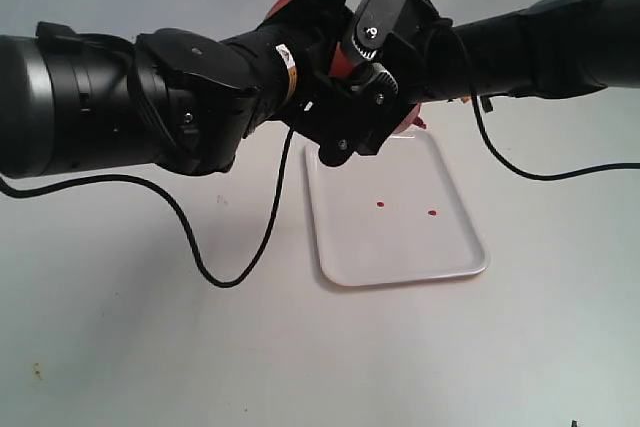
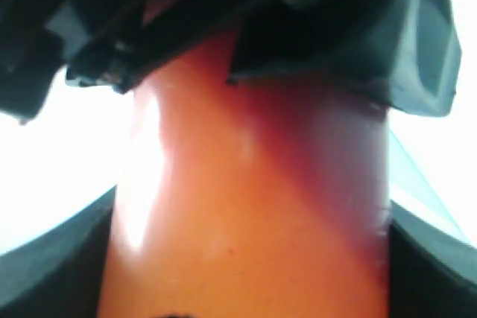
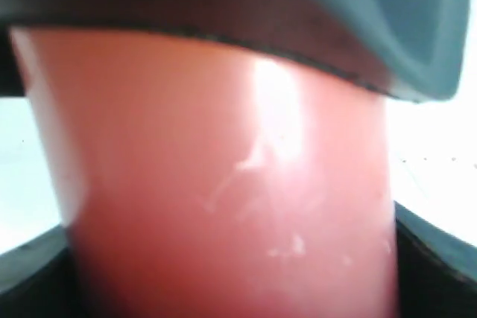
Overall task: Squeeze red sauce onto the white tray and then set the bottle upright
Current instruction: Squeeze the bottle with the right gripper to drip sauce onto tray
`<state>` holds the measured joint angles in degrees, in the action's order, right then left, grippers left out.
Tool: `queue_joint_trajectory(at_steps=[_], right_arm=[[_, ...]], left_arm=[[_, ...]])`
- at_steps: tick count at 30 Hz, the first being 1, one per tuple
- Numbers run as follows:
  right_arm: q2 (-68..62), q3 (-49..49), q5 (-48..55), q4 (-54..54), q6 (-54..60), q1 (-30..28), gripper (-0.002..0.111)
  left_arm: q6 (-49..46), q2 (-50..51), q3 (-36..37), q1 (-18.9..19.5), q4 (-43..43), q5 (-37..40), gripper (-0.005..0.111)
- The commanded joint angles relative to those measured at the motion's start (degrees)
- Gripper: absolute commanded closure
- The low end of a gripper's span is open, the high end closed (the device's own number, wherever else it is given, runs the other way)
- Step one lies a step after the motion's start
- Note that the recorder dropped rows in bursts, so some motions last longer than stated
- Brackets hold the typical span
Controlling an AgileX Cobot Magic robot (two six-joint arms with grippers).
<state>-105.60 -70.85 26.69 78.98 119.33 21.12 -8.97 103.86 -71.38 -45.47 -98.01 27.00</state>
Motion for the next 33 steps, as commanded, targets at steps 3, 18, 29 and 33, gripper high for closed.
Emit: queue_joint_trajectory(at_steps=[3,18,29,33], right_arm=[[-0.4,0.4,4.6,-3.8,-0.9,0.1,0.105],[-0.4,0.4,4.4,-3.8,-4.2,0.2,0.108],[0.7,0.4,2.9,-5.2,-10.4,0.2,0.009],[2.8,0.4,2.9,-5.2,-10.4,0.2,0.013]], left_arm=[[-7.3,-2.9,-1.2,-0.4,5.0,2.1,0.107],[-12.6,-2.9,-1.2,1.6,9.2,1.4,0.107],[-12.6,-2.6,-1.2,1.6,9.2,1.3,0.107],[-12.6,-2.6,-1.2,1.6,9.2,1.3,0.107]])
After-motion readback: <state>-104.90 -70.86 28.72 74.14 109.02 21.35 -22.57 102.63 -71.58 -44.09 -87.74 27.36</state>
